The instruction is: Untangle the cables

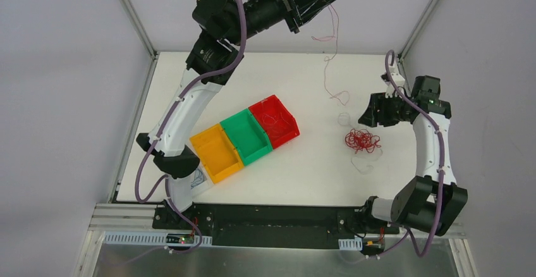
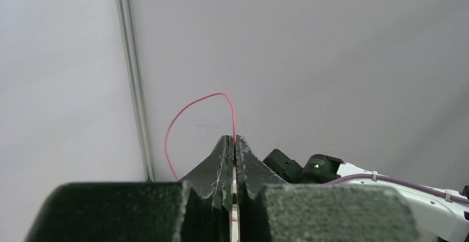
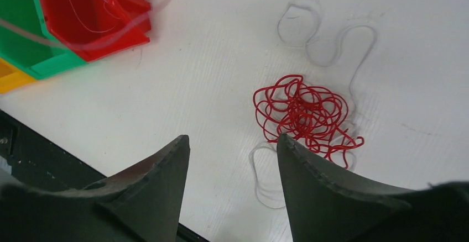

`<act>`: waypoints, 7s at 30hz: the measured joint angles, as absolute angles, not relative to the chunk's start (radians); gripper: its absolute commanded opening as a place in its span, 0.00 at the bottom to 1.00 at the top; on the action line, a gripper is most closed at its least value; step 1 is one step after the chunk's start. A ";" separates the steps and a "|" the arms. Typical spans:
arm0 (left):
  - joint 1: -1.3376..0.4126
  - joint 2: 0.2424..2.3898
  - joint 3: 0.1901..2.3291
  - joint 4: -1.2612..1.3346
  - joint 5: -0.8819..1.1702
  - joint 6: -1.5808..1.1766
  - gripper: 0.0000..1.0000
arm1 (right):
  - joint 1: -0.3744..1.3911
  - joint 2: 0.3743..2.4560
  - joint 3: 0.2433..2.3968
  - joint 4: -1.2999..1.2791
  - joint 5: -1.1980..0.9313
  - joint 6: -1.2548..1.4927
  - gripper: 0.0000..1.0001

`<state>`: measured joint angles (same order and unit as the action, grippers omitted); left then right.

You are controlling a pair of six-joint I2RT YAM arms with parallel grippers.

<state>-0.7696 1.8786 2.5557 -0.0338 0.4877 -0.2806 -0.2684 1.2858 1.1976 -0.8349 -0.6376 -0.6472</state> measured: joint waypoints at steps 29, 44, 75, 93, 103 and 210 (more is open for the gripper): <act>-0.706 1.826 2.358 -0.111 0.516 -0.355 0.00 | 0.289 1.187 1.097 -0.354 -0.708 -0.432 0.27; -0.669 1.826 2.359 -0.150 0.508 -0.352 0.00 | 0.310 1.201 1.097 -0.310 -0.656 -0.456 0.77; -0.500 1.781 2.278 -0.152 0.570 -0.428 0.00 | 0.461 1.427 1.107 -0.089 -0.560 -0.638 0.78; -0.456 1.736 2.163 -0.110 0.604 -0.504 0.00 | 0.516 1.668 1.274 -0.041 -0.564 -0.670 0.00; -0.404 1.666 1.816 -0.080 0.717 -0.494 0.00 | 0.577 1.627 1.187 -0.060 -0.567 -0.627 0.00; -0.914 2.591 2.218 -0.166 0.555 -0.319 0.00 | -0.343 1.782 1.238 -0.815 -0.246 -0.530 0.00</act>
